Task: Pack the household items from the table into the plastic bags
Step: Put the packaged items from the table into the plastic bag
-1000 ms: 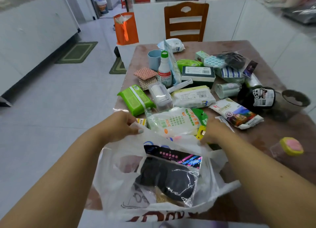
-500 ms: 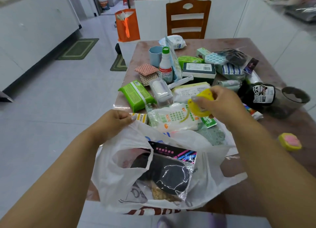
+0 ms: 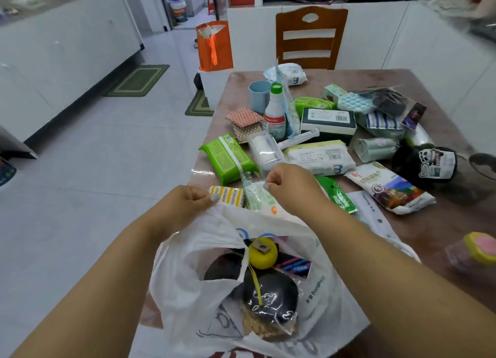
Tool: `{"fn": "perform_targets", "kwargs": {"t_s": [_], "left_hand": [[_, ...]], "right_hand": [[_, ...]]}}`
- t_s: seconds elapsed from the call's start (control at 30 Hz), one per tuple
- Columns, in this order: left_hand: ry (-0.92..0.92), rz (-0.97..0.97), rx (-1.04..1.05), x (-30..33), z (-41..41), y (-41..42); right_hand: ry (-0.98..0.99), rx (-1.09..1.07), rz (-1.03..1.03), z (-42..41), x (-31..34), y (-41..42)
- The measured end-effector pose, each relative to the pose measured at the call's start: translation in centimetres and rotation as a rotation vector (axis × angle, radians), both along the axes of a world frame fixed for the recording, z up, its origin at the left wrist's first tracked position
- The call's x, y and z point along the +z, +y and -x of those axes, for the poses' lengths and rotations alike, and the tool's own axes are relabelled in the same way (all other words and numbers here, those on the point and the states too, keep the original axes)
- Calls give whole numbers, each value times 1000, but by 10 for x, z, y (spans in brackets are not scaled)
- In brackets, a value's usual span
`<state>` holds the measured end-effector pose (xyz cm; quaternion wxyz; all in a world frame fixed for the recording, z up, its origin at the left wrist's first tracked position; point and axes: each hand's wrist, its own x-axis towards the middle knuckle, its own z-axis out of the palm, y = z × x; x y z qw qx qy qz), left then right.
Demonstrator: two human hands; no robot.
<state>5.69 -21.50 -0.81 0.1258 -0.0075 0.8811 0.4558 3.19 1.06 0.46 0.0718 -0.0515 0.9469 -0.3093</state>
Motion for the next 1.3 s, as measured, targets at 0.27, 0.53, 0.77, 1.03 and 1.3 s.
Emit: {"fn": "perform_targets", "kwargs": {"t_s": [0.27, 0.53, 0.77, 1.03, 1.3], "left_hand": [[-117, -202, -37, -7, 0, -18], [-169, -288, 12, -9, 3, -24], [-138, -251, 94, -1, 7, -20], [-104, -199, 146, -1, 13, -11], [-6, -202, 107, 21, 42, 15]], "right_hand": [[-24, 417, -523, 61, -80, -76], [-22, 115, -171, 61, -36, -67], [-144, -38, 267, -50, 88, 43], [-231, 194, -374, -81, 16, 12], [-59, -102, -78, -40, 54, 61]]}}
